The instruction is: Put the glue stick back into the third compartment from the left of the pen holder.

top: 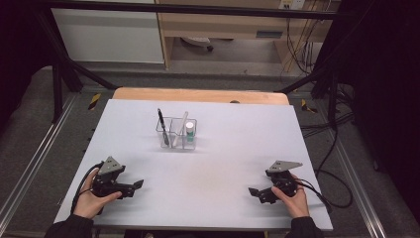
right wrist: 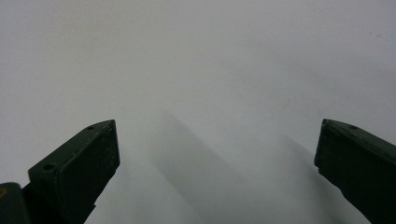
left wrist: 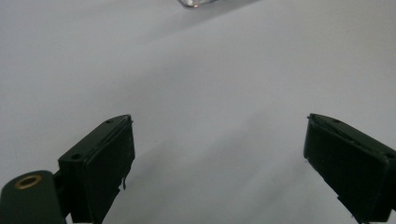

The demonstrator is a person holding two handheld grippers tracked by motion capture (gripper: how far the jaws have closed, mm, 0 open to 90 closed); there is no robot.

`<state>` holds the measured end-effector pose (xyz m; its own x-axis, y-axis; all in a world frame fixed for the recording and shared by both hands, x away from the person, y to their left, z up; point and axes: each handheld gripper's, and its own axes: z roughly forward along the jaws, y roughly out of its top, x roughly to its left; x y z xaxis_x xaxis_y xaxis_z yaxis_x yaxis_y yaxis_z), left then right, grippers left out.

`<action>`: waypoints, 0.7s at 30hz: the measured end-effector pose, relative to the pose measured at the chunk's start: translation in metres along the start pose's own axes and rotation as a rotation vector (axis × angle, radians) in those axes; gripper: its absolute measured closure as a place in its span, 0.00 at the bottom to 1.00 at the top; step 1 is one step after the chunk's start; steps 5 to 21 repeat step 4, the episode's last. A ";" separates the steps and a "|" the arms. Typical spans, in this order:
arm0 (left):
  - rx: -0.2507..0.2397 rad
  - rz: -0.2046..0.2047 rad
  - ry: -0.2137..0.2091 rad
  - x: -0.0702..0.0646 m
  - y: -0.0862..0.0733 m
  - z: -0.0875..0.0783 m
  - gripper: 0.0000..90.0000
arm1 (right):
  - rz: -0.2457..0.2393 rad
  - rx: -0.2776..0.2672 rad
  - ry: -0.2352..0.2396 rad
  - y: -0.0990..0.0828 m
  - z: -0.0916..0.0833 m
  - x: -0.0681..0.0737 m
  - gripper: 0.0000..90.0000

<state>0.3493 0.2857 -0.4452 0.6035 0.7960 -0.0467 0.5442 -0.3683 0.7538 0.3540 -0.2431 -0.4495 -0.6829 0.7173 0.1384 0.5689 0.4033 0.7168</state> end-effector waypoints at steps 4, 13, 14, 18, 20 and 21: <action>0.019 0.024 -0.013 0.001 -0.001 0.004 0.09 | 0.002 0.000 0.002 0.000 0.001 0.000 0.01; 0.019 0.024 -0.013 0.001 -0.001 0.004 0.09 | 0.002 0.000 0.002 0.000 0.001 0.000 0.01; 0.019 0.024 -0.013 0.001 -0.001 0.004 0.09 | 0.002 0.000 0.002 0.000 0.001 0.000 0.01; 0.019 0.024 -0.013 0.001 -0.001 0.004 0.09 | 0.002 0.000 0.002 0.000 0.001 0.000 0.01; 0.019 0.024 -0.013 0.001 -0.001 0.004 0.09 | 0.002 0.000 0.002 0.000 0.001 0.000 0.01; 0.019 0.024 -0.013 0.001 -0.001 0.004 0.09 | 0.002 0.000 0.002 0.000 0.001 0.000 0.01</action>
